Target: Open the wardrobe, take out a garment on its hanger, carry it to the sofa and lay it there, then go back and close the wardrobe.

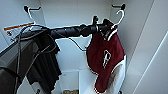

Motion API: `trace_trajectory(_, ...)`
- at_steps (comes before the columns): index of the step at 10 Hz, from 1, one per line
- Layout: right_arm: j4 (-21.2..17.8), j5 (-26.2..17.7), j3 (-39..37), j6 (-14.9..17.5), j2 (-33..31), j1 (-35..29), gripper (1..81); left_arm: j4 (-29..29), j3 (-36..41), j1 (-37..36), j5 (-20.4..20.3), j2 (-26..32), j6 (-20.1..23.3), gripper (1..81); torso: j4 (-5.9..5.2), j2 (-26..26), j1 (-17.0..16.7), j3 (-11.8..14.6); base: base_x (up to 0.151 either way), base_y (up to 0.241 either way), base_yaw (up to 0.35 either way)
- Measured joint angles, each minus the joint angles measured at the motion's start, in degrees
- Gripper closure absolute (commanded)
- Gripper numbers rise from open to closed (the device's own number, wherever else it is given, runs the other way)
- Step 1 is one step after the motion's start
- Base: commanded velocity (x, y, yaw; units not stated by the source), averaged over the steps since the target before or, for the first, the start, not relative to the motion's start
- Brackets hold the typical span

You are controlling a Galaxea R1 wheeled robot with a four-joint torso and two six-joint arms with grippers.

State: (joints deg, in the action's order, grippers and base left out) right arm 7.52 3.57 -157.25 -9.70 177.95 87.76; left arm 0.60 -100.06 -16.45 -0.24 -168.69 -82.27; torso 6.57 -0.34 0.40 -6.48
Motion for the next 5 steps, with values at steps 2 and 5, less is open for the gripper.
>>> trace_trajectory(2, 0.0, 0.0, 0.0, 0.0, 0.0, 0.0, 1.0, 0.0, 1.6, 1.0, -0.4, 0.2, 0.2, 81.1, -0.02, 0.0, 0.0, 0.0, -0.109, 0.0, 0.0)
trace_trajectory(5, 0.0, 0.0, 0.0, 0.0, 0.0, 0.0, 1.0, -0.4, 4.3, 1.5, -3.8, 1.0, 0.6, 81.1, -0.02, 0.0, 0.0, 0.0, -0.11, 0.0, 0.0)
